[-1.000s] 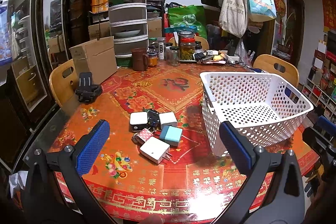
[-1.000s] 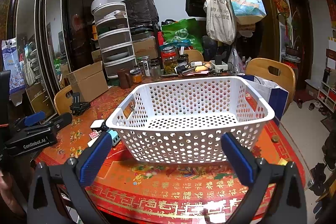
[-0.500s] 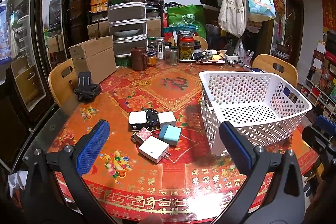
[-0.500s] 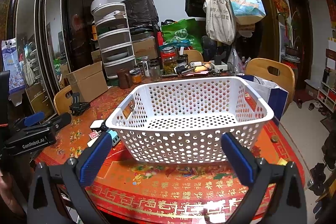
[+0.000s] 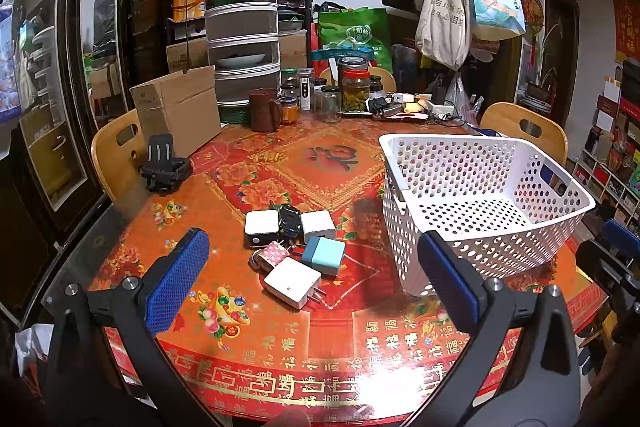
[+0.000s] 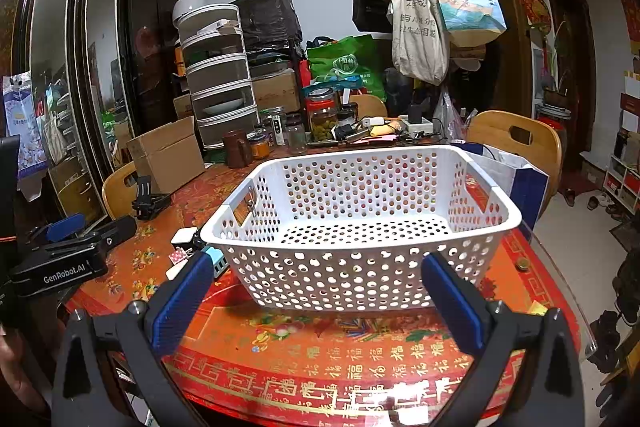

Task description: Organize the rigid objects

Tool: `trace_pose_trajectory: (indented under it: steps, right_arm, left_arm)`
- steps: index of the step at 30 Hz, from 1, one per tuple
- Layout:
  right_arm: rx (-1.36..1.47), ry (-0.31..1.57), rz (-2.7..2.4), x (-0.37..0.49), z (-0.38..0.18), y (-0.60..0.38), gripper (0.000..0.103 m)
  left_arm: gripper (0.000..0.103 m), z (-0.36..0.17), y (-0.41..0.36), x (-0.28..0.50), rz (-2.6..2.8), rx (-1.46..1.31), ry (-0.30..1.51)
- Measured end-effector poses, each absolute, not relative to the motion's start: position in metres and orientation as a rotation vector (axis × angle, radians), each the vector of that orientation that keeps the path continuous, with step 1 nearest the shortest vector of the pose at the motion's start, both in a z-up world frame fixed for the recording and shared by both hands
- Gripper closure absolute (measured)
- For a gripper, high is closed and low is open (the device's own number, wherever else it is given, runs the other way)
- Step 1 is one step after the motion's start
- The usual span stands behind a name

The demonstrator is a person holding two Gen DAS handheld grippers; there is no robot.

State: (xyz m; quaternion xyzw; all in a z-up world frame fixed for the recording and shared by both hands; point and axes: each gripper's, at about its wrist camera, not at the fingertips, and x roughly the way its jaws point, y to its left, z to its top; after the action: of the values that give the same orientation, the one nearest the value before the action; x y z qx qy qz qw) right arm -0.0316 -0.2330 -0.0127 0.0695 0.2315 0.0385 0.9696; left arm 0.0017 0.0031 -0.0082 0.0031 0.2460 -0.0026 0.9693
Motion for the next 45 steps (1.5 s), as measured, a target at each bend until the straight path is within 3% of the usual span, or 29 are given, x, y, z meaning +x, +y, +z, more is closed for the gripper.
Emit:
trace_pose_trajectory:
  steps: [22, 28, 33, 37, 41, 42, 45]
  right_arm:
    - [0.102, 0.479, 0.016, -0.026, -0.016, -0.250, 0.000]
    - [0.176, 0.580, -0.187, 0.009, -0.027, -0.338, 0.000]
    - [0.305, 0.687, -0.223, 0.047, -0.040, -0.406, 0.000]
    - [0.256, 0.743, -0.239, 0.075, -0.048, -0.414, 0.017]
    - [0.237, 0.773, -0.216, 0.098, -0.052, -0.407, 0.026]
    - [0.237, 0.781, -0.211, 0.102, -0.053, -0.404, 0.031]
    - [0.214, 0.811, -0.215, 0.113, -0.059, -0.396, 0.060]
  left_arm:
    - [0.000, -0.022, 0.002, 0.009, 0.014, 0.031, 0.528]
    - [0.000, -0.052, 0.027, 0.030, 0.093, 0.037, 0.543]
    - [0.000, -0.086, 0.053, 0.064, 0.105, 0.026, 0.697]
    - [0.000, -0.112, 0.069, 0.082, 0.065, -0.029, 0.797]
    - [0.000, -0.132, 0.074, 0.097, 0.064, -0.023, 0.834]
    - [0.000, -0.136, 0.072, 0.099, 0.060, -0.012, 0.848]
    - [0.000, -0.145, 0.069, 0.106, 0.030, -0.005, 0.868]
